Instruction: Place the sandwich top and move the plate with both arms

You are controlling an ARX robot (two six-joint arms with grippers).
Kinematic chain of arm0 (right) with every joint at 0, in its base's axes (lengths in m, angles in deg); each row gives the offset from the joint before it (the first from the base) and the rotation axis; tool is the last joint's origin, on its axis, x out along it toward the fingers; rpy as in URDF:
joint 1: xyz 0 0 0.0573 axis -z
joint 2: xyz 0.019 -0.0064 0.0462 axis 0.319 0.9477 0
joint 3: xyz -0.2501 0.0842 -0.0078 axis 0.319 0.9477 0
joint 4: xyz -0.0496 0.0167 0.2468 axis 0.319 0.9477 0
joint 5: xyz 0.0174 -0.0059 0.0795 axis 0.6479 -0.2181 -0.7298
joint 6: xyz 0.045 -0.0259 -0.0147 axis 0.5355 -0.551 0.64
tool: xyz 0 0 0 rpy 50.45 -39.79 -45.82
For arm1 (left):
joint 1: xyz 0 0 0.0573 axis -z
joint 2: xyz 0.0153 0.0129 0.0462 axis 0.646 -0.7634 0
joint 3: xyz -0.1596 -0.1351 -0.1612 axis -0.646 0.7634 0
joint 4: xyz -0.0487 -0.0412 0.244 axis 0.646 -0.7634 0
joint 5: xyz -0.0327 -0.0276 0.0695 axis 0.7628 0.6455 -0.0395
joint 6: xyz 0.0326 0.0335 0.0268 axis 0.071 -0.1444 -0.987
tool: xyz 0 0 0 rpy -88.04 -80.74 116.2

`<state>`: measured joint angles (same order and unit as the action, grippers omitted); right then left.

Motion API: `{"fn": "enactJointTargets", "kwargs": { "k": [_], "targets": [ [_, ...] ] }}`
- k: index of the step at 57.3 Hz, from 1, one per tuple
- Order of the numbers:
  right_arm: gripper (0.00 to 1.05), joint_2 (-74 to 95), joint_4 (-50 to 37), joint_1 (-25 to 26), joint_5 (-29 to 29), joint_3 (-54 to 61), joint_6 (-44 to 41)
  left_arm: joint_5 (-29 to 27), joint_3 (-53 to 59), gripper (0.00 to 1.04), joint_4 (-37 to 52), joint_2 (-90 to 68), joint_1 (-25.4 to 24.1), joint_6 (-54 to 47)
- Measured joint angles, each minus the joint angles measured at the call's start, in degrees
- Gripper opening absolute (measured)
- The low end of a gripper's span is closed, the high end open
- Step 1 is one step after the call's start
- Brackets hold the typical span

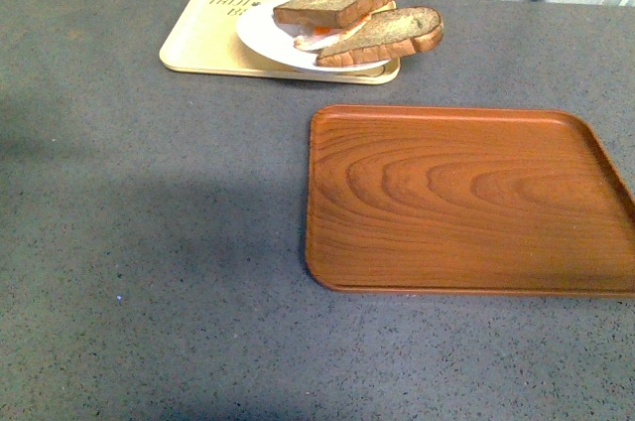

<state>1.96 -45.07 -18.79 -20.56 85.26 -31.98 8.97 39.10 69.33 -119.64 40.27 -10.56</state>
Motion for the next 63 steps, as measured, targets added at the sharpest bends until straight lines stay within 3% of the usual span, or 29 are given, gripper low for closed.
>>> {"fn": "enactJointTargets", "kwargs": {
  "k": [2, 28, 63],
  "targets": [
    [0.96, 0.00, 0.00, 0.00, -0.02, 0.00, 0.00, 0.00, 0.81, 0.02, -0.37, 1.92, 0.00, -0.24],
    [0.96, 0.00, 0.00, 0.00, 0.00, 0.00, 0.00, 0.00, 9.94, 0.02, -11.65, 22.51, 0.00, -1.03],
    [0.96, 0.00, 0.00, 0.00, 0.00, 0.00, 0.00, 0.00, 13.29, 0.02, -34.51, 49.68, 0.00, -1.09]
  ]
}}
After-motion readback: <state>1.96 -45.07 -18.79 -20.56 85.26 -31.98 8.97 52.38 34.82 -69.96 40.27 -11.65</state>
